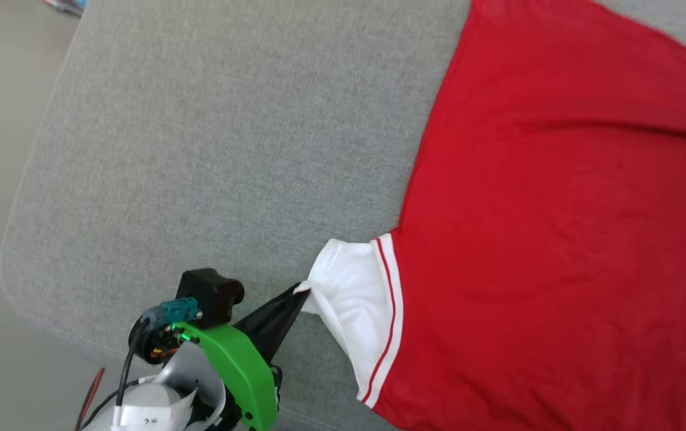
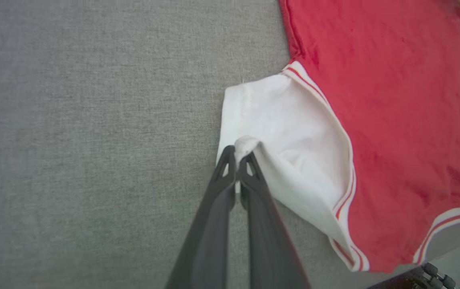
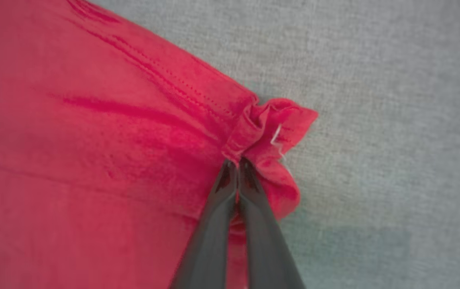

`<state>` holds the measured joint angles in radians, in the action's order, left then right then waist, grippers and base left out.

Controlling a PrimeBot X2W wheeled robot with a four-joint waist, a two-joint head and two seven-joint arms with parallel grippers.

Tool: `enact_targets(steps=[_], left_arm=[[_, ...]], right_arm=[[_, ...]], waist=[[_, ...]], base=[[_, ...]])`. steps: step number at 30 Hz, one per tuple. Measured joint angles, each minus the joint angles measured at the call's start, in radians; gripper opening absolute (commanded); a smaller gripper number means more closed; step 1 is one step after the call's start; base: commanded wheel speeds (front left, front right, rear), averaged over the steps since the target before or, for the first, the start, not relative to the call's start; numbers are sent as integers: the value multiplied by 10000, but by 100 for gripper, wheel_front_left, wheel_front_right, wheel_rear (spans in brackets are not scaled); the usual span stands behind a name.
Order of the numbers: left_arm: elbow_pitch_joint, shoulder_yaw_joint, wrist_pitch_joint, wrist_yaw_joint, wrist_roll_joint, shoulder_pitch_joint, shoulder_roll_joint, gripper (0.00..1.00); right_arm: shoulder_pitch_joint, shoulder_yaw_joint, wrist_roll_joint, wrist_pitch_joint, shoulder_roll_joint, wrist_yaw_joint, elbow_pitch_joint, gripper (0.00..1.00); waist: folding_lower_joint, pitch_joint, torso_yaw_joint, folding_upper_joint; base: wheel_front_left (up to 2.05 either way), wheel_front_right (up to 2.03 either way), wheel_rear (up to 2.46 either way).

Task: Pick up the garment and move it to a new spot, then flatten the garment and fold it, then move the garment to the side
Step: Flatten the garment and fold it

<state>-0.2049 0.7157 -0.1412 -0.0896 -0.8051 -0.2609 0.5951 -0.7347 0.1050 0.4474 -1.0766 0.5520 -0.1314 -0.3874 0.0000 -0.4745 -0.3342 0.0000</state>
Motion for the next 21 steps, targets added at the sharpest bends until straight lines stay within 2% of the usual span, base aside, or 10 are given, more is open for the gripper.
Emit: enact_targets(steps=[10, 21], left_arm=[[439, -107, 261, -224, -460, 740, 40, 0], [612, -397, 890, -583, -740, 1362, -140, 0]], right_arm=[[2851, 345, 763, 288, -410, 0, 621, 0], [5939, 1825, 1166, 96, -1202, 0, 2228, 0]], waist=[[0, 1641, 806, 0], [0, 3252, 1770, 0]], base=[[0, 0, 0], [0, 0, 0]])
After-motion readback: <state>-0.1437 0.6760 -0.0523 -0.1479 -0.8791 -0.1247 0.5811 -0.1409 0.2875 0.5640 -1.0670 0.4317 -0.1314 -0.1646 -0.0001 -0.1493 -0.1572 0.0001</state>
